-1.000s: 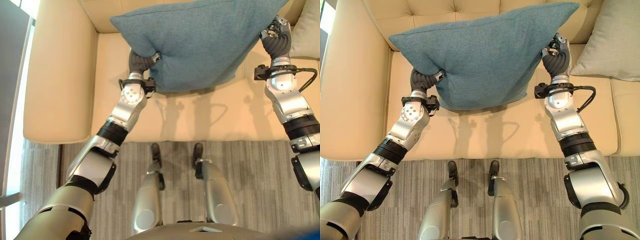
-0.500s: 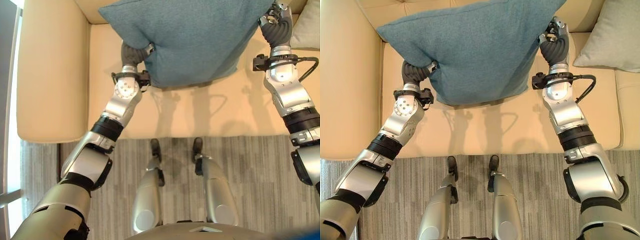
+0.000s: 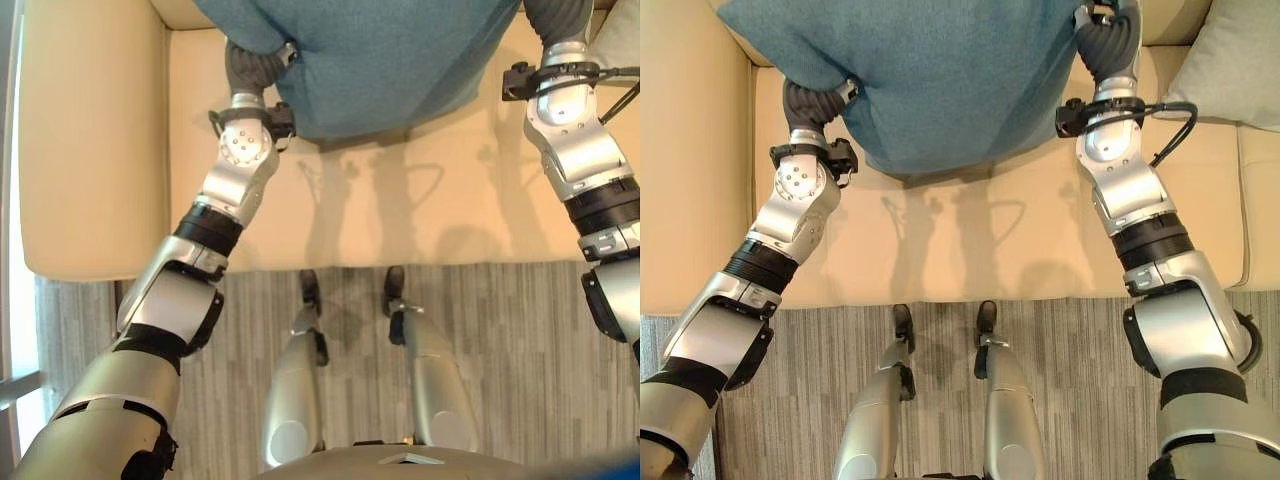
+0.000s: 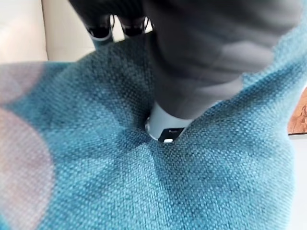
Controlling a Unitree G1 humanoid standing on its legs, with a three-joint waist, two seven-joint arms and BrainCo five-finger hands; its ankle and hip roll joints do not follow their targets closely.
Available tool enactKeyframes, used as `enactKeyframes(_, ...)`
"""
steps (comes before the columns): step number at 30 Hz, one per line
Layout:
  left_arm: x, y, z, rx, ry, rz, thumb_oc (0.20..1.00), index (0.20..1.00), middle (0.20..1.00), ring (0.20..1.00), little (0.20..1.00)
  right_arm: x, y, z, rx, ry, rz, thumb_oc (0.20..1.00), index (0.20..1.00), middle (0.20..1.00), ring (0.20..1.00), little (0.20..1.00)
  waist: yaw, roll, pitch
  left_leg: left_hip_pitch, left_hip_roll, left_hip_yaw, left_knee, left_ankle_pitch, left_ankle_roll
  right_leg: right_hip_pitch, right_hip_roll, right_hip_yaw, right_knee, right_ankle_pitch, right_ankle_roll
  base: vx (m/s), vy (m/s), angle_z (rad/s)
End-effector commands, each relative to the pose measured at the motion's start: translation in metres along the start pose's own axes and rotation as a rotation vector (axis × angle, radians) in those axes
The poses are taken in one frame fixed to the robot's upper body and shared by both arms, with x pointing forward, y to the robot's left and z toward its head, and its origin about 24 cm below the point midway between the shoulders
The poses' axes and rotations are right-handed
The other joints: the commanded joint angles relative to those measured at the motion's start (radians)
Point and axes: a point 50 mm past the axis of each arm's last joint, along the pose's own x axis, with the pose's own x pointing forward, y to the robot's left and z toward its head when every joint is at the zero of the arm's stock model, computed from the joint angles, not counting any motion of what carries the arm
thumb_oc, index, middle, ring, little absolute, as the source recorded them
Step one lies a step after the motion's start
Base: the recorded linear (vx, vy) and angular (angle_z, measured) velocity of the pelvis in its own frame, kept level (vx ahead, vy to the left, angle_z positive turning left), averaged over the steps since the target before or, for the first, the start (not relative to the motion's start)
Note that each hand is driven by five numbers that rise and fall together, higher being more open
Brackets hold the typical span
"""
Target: Pick up all the scattered cushions and arrange them neatly on the sofa.
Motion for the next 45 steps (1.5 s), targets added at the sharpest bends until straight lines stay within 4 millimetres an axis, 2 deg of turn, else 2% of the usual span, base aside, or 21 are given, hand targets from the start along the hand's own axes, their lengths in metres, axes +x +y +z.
enactKeyframes(1,0.017,-0.041,0.07,-0.038,-0.297,-0.143,0.2,0.2,0.2,0.2,0.2,0.011,0.018,0.057,0.11,-0.225,0.047,0.2,0.2,0.2,0.2,0.2,0.015,-0.076,-0.056,0.045,-0.007,0.018,0.08,-0.168,-0.035,0.129,0.016,0.03,-0.262,0.035,0.093,0.01,-0.026,0.1)
enactKeyframes(6,0.009,-0.049,0.058,-0.048,-0.258,-0.178,0.2,0.2,0.2,0.2,0.2,0.003,0.021,0.044,0.117,-0.183,0.061,0.2,0.2,0.2,0.2,0.2,0.011,-0.077,-0.062,0.045,-0.004,0.012,0.079,-0.169,-0.035,0.118,0.012,0.026,-0.218,0.011,0.079,0.02,-0.011,0.12)
enactKeyframes(14,0.012,-0.05,0.064,-0.023,-0.277,-0.184,0.2,0.2,0.2,0.2,0.2,0.001,0.021,0.037,0.115,-0.16,0.061,0.2,0.2,0.2,0.2,0.2,0.014,-0.079,-0.056,0.051,-0.006,0.005,0.089,-0.178,-0.034,0.128,0.014,0.027,-0.214,0.009,0.08,0.0,-0.001,0.01)
enactKeyframes(15,-0.04,-0.018,-0.016,-0.022,-0.029,-0.175,0.2,0.2,0.2,0.2,0.2,-0.065,0.04,-0.043,0.088,0.121,0.19,0.2,0.2,0.2,0.2,0.2,0.07,-0.072,-0.087,0.14,-0.028,-0.02,0.175,-0.232,0.012,0.299,-0.07,0.046,-0.181,-0.004,0.125,0.0,0.0,0.0)
enactKeyframes(18,-0.044,-0.016,-0.02,-0.025,-0.011,-0.171,0.2,0.2,0.2,0.2,0.2,-0.068,0.038,-0.045,0.085,0.129,0.183,0.2,0.2,0.2,0.2,0.2,0.067,-0.067,-0.093,0.148,-0.034,-0.022,0.166,-0.231,0.014,0.3,-0.067,0.055,-0.172,-0.011,0.119,0.03,0.023,-0.05)
enactKeyframes(24,-0.045,-0.013,-0.021,-0.021,-0.006,-0.161,0.2,0.2,0.2,0.2,0.2,-0.07,0.034,-0.046,0.077,0.126,0.168,0.2,0.2,0.2,0.2,0.2,0.064,-0.066,-0.1,0.161,-0.044,-0.025,0.145,-0.227,0.017,0.311,-0.067,0.056,-0.18,-0.012,0.118,0.04,0.031,0.14)
enactKeyframes(32,-0.04,-0.01,-0.012,-0.028,-0.046,-0.145,0.2,0.2,0.2,0.2,0.2,-0.061,0.03,-0.033,0.08,0.069,0.15,0.2,0.2,0.2,0.2,0.2,0.067,-0.083,-0.108,0.168,-0.055,-0.021,0.134,-0.238,0.021,0.328,-0.073,0.057,-0.221,0.004,0.125,0.04,0.027,0.05)
enactKeyframes(35,-0.034,-0.009,-0.005,-0.019,-0.072,-0.14,0.2,0.2,0.2,0.2,0.2,-0.054,0.033,-0.024,0.089,0.036,0.147,0.2,0.2,0.2,0.2,0.2,0.069,-0.09,-0.11,0.166,-0.057,-0.019,0.129,-0.24,0.02,0.328,-0.072,0.06,-0.243,0.015,0.129,0.03,0.005,0.0)
enactKeyframes(39,-0.017,-0.01,0.014,-0.004,-0.134,-0.12,0.2,0.2,0.2,0.2,0.2,-0.035,0.038,0.004,0.108,-0.049,0.128,0.2,0.2,0.2,0.2,0.2,0.07,-0.102,-0.111,0.145,-0.064,-0.007,0.103,-0.227,0.017,0.308,-0.068,0.073,-0.295,0.053,0.135,0.02,-0.007,-0.06)
enactKeyframes(41,-0.014,-0.011,0.018,-0.001,-0.149,-0.118,0.2,0.2,0.2,0.2,0.2,-0.031,0.039,0.01,0.104,-0.068,0.122,0.2,0.2,0.2,0.2,0.2,0.07,-0.103,-0.109,0.14,-0.065,-0.002,0.098,-0.223,0.018,0.301,-0.067,0.074,-0.303,0.061,0.137,0.01,0.003,-0.08)
enactKeyframes(43,-0.004,-0.013,0.031,0.006,-0.19,-0.102,0.2,0.2,0.2,0.2,0.2,-0.018,0.041,0.027,0.118,-0.117,0.093,0.2,0.2,0.2,0.2,0.2,0.071,-0.101,-0.101,0.123,-0.066,0.006,0.086,-0.208,0.017,0.279,-0.065,0.083,-0.316,0.078,0.141,0.02,0.014,-0.07)
enactKeyframes(45,-0.001,-0.014,0.035,0.007,-0.201,-0.099,0.2,0.2,0.2,0.2,0.2,-0.014,0.041,0.032,0.12,-0.13,0.085,0.2,0.2,0.2,0.2,0.2,0.071,-0.099,-0.099,0.116,-0.065,0.009,0.08,-0.202,0.017,0.267,-0.065,0.087,-0.315,0.082,0.142,0.02,0.018,-0.16)
